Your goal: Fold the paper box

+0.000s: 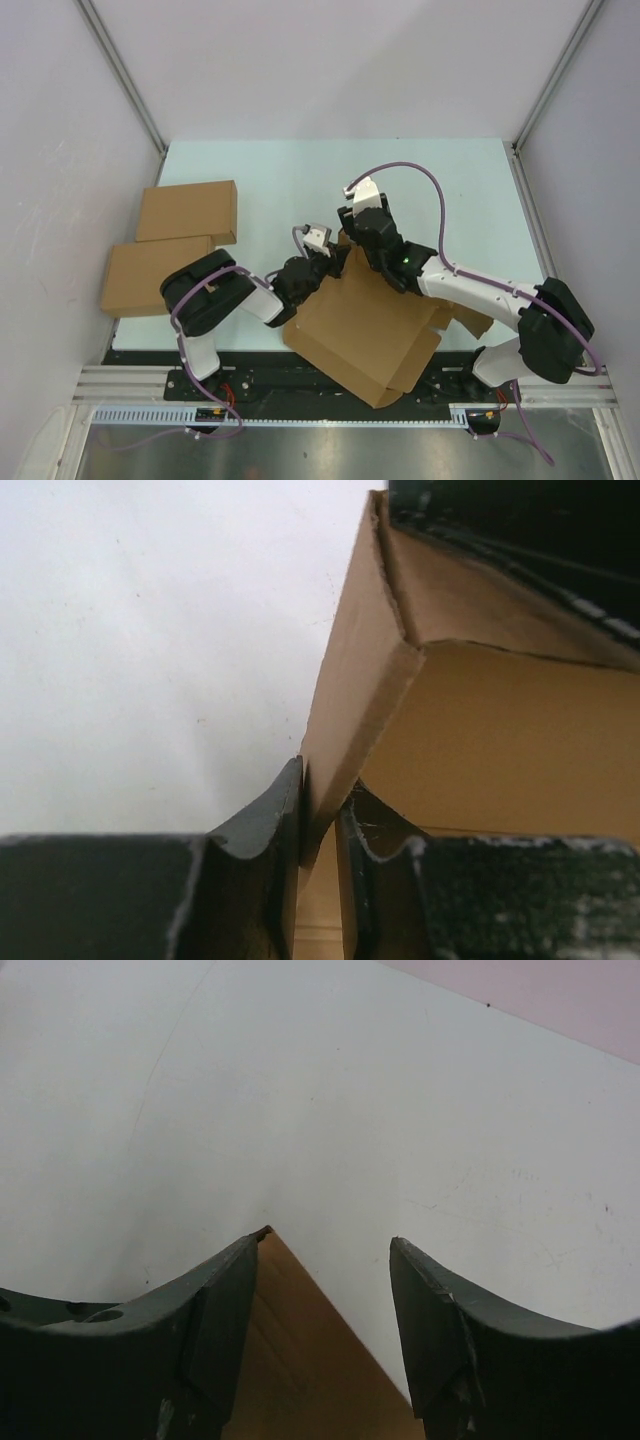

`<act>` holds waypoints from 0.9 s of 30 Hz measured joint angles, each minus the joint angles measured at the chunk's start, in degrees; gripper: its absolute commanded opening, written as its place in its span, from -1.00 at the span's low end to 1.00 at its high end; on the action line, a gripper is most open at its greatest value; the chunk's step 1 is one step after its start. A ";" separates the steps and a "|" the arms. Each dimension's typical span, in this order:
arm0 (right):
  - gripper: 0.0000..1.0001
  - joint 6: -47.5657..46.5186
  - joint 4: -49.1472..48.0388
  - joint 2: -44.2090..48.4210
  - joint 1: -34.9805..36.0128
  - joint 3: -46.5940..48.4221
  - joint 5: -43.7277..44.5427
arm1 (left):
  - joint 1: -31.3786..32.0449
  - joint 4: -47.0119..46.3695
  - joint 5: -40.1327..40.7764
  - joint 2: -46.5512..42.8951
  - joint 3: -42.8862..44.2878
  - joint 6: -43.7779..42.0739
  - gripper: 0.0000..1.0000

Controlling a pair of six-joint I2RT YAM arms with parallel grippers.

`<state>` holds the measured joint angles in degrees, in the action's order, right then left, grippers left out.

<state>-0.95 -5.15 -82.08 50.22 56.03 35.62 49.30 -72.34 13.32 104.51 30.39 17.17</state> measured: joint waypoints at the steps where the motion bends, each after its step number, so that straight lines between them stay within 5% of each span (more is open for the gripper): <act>1: 0.23 0.13 -0.07 0.04 0.00 -0.13 -0.02 | 0.68 0.09 1.27 0.33 0.59 -1.05 -0.57; 9: 0.21 0.76 -0.24 0.70 -0.28 -0.90 0.37 | 5.29 2.43 10.86 2.45 5.18 -9.35 -0.99; 27: 0.22 5.44 0.46 0.83 -0.98 -0.96 -0.83 | 7.17 4.90 19.15 2.49 6.62 -12.79 -1.00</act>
<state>4.49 -4.69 -81.25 49.23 55.07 34.79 56.47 -67.44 32.47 107.00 37.01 4.38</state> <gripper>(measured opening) 0.607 0.101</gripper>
